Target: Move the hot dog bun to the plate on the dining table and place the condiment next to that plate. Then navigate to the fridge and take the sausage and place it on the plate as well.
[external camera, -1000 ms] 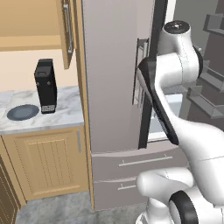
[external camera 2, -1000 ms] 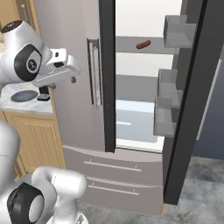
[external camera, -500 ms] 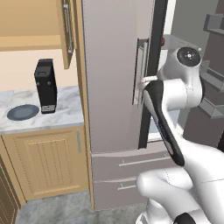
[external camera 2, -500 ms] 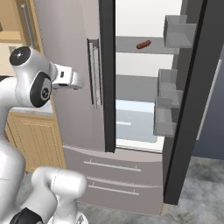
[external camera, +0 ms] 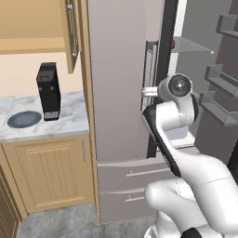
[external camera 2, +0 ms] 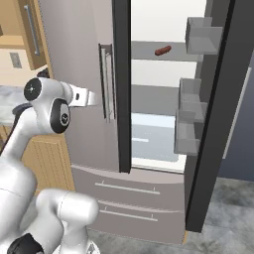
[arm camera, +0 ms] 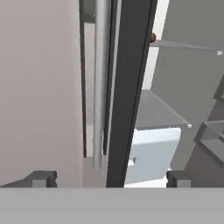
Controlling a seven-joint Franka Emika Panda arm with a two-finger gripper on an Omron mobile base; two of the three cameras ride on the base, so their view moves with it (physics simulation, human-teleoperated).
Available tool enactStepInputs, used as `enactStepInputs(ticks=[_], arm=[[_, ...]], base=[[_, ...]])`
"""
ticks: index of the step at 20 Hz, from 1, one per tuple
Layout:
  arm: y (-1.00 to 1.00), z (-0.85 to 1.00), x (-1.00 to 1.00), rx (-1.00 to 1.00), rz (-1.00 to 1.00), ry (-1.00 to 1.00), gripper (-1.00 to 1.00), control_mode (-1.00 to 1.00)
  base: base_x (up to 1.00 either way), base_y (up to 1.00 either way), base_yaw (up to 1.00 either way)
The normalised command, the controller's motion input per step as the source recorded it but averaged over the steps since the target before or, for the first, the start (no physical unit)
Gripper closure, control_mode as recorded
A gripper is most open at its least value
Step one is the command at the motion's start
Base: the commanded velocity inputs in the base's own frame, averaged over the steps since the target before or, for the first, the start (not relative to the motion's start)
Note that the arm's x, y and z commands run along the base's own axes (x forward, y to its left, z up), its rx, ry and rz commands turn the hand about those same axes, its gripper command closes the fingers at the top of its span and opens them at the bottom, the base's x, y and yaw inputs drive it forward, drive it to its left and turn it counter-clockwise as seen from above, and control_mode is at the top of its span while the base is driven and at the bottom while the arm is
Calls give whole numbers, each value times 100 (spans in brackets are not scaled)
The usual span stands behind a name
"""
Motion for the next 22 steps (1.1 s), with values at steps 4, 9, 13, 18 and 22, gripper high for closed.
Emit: enactStepInputs(ticks=[4,9,13,18,22], arm=[[0,0,70,0,-8,0,-100,-100],[-4,0,71,2,-7,4,-100,-100],[-16,0,64,4,-6,8,-100,-100],[-19,-1,60,7,-2,8,-100,-100],[-3,-15,48,12,0,4,-100,-100]], base=[[0,0,0],[0,0,0],[0,0,0],[0,0,0],[0,0,0]])
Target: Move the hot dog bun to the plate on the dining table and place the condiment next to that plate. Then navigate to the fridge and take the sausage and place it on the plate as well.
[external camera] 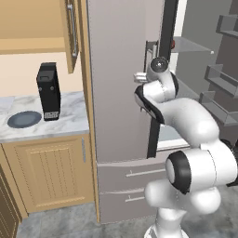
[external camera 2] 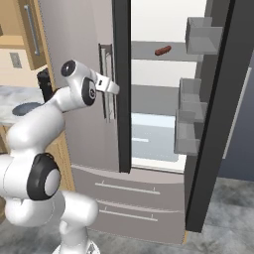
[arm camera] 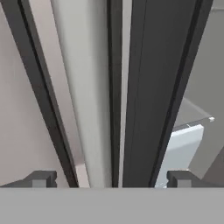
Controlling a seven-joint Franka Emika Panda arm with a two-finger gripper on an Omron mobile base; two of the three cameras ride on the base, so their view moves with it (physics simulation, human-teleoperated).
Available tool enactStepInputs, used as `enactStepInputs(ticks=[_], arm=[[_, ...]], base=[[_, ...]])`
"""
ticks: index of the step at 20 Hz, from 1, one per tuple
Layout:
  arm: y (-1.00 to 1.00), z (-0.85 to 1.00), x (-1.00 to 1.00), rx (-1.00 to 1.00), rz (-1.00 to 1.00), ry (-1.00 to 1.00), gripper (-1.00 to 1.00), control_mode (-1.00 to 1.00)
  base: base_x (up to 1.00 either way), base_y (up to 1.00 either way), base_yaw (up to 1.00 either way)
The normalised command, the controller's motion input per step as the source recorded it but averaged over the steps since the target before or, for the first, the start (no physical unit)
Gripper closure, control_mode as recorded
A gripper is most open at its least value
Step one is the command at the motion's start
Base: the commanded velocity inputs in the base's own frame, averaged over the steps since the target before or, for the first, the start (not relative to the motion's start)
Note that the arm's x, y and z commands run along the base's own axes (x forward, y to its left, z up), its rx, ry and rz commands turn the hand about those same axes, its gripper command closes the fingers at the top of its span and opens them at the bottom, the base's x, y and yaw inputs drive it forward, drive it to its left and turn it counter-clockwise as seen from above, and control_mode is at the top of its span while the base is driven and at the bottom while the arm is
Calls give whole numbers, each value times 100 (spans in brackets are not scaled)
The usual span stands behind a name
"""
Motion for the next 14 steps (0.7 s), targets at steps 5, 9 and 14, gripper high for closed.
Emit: enactStepInputs(ticks=[5,9,14], arm=[[0,-27,39,12,0,2,-100,-100],[0,-34,42,7,0,0,100,-100],[0,-33,57,3,0,-7,100,-100]], base=[[0,0,0],[0,0,0],[0,0,0]])
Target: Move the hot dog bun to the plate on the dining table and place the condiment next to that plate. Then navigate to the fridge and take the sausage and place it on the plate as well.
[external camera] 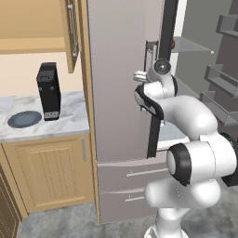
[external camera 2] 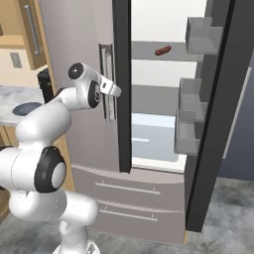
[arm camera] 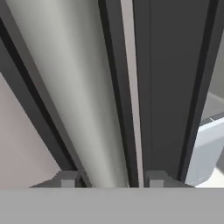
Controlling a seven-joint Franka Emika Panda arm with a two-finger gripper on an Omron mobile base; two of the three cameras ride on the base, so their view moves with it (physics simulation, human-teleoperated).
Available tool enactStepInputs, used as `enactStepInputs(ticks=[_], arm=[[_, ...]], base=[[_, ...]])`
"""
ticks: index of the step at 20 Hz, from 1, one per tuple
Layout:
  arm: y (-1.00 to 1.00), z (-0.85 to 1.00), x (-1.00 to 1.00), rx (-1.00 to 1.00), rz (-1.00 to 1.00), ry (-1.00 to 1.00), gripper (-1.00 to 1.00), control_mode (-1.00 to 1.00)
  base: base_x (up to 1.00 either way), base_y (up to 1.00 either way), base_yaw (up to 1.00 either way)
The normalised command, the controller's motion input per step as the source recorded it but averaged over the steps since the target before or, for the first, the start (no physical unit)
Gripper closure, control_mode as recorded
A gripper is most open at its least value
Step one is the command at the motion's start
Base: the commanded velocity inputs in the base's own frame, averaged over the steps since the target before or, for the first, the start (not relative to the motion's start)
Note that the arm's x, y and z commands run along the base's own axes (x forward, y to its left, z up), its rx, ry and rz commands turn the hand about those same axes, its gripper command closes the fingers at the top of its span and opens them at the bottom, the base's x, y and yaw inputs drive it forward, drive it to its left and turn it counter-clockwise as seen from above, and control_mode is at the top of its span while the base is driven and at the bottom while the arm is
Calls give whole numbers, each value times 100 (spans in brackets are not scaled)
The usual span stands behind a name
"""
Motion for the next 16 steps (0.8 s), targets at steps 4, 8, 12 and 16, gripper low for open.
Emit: enactStepInputs(ticks=[4,8,12,16], arm=[[2,-9,25,4,0,-2,100,-100],[27,2,-31,2,3,0,100,-100],[37,21,-97,0,2,0,100,-100],[50,31,-100,0,0,0,100,-100]], base=[[0,0,0],[0,0,0],[0,0,0],[0,0,0]])
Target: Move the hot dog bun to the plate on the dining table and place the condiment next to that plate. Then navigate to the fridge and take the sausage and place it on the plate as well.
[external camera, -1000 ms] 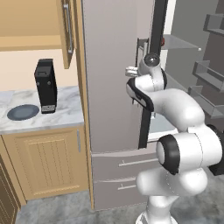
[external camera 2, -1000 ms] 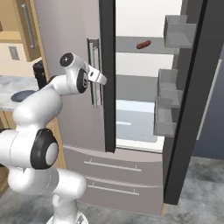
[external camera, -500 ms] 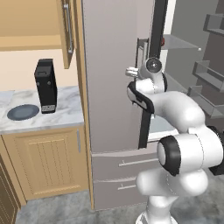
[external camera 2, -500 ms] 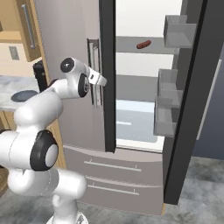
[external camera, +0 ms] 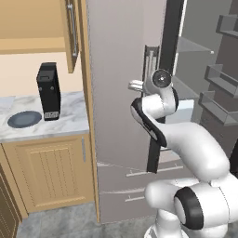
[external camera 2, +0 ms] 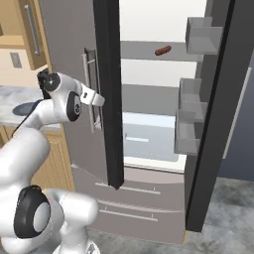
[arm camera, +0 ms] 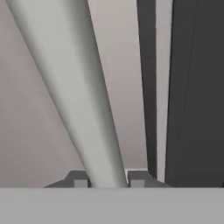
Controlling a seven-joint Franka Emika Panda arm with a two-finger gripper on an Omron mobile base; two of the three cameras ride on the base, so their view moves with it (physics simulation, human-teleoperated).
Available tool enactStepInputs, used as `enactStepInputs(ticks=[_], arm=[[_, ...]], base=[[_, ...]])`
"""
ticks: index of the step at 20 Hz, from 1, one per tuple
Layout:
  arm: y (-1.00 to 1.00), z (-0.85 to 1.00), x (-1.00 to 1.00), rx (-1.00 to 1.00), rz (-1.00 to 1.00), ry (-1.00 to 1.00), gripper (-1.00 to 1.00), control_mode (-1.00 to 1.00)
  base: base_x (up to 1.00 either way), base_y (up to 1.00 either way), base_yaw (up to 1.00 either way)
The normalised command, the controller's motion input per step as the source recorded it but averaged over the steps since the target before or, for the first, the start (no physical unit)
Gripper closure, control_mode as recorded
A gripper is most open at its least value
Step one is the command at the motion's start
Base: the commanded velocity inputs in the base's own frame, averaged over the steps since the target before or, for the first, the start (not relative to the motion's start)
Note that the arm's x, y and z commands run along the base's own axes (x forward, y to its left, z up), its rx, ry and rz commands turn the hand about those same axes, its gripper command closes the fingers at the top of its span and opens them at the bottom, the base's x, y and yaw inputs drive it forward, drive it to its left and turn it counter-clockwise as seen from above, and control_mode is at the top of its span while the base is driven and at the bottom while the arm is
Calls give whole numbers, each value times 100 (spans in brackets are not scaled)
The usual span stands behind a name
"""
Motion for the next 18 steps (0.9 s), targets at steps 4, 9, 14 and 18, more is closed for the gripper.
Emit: enactStepInputs(ticks=[4,9,14,18], arm=[[89,37,-100,0,0,3,100,-100],[100,34,-100,-1,7,19,100,-100],[88,35,-82,-2,12,25,-100,-100],[-43,45,-100,0,5,1,-100,-100]], base=[[0,0,0],[0,0,0],[0,0,0],[0,0,0]])
